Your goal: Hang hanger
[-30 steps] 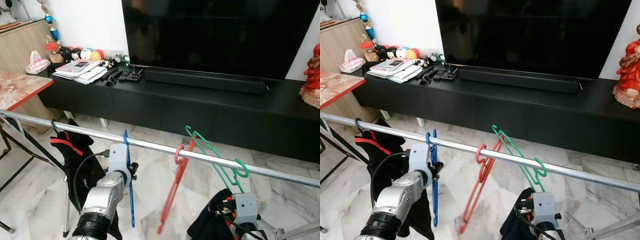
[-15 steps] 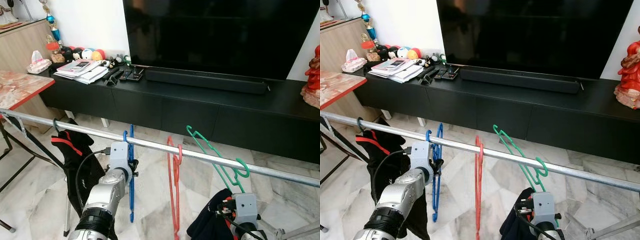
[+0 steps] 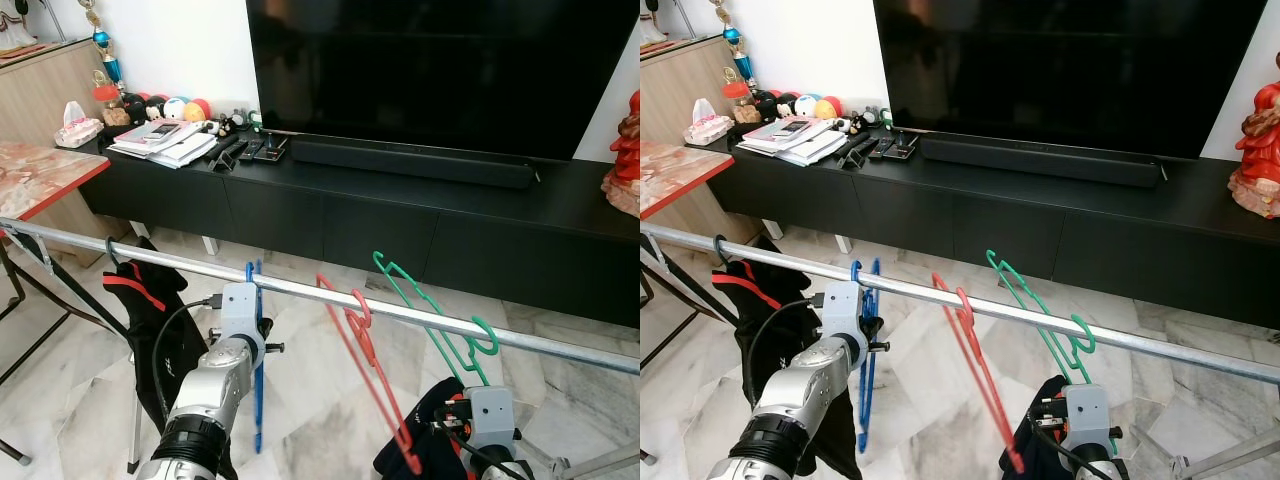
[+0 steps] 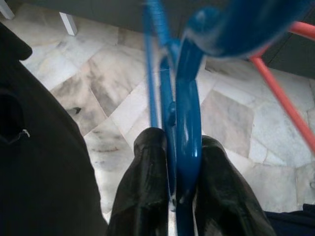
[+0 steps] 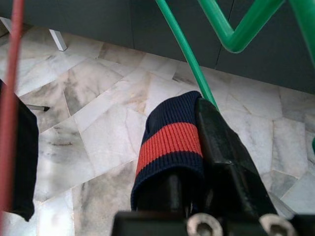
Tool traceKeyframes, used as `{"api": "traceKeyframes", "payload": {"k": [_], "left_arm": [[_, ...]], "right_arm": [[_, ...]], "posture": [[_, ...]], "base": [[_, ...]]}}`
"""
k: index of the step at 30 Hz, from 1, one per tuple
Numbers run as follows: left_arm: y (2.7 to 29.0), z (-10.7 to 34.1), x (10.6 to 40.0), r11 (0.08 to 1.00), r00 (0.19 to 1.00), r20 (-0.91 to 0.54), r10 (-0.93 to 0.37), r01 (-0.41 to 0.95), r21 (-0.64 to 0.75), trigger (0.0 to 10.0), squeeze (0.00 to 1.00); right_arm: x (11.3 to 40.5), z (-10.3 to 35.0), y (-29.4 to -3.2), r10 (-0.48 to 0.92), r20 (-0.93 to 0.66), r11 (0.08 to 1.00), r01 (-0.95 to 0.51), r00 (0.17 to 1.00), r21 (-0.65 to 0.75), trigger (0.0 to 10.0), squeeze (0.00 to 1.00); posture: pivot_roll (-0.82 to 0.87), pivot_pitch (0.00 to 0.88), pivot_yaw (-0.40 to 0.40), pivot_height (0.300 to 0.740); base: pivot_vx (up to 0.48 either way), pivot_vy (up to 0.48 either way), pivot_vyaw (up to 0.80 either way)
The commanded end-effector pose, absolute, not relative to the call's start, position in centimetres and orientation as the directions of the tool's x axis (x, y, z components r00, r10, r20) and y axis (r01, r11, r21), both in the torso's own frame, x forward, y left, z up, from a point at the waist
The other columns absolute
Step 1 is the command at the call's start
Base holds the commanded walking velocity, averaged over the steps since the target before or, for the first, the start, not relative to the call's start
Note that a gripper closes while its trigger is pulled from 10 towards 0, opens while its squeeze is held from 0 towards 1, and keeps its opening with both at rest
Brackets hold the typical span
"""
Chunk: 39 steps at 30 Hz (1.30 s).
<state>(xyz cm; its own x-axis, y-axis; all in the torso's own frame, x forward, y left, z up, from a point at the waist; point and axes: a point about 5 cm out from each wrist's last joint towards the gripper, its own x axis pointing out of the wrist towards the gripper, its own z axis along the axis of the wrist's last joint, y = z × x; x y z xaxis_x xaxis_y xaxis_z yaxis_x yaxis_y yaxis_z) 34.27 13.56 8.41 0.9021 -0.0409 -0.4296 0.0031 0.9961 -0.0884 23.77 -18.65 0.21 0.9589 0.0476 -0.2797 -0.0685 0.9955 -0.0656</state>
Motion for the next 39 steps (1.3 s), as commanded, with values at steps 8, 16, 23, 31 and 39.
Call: {"api": "traceKeyframes", "payload": {"k": [8, 16, 23, 31, 39], "left_arm": [[13.3, 8.1, 34.2, 0.996, 0.893, -0.447, -0.056, 0.018, -0.089, 0.0, 0.0], [13.6, 8.2, 34.1, 0.995, 0.904, -0.421, -0.078, 0.042, -0.095, 0.0, 0.0], [15.2, 8.8, 33.3, 0.996, 0.937, -0.341, -0.078, 0.084, 0.001, 0.0, 0.0], [15.4, 10.1, 32.6, 0.987, 0.961, -0.242, -0.138, 0.154, 0.047, 0.0, 0.0], [15.7, 9.2, 30.4, 0.972, 0.955, -0.234, -0.18, 0.209, 0.108, 0.0, 0.0]], "right_arm": [[24.0, 0.4, -18.3, 0.056, -0.262, 0.995, -0.076, 0.964, -0.066, 10.0, 0.0], [23.9, 0.3, -18.3, 0.053, -0.264, 0.995, -0.073, 0.963, -0.066, 10.0, 0.0], [23.8, 0.2, -18.3, 0.054, -0.269, 0.995, -0.074, 0.962, -0.064, 10.0, 0.0], [24.0, 0.0, -18.5, 0.054, -0.276, 0.995, -0.075, 0.96, -0.065, 10.0, 0.0], [23.9, 0.2, -18.4, 0.06, -0.266, 0.994, -0.081, 0.962, -0.069, 10.0, 0.0]], "posture": [[-0.01, 0.021, 0.04, 0.74], [-0.01, 0.022, 0.044, 0.74], [0.0, 0.024, 0.04, 0.74], [-0.01, 0.019, 0.042, 0.74], [-0.01, 0.0, 0.05, 0.74]], "base": [[0.0, 0.0, 0.0], [0.0, 0.0, 0.0], [0.0, 0.0, 0.0], [0.0, 0.0, 0.0], [0.0, 0.0, 0.0]]}}
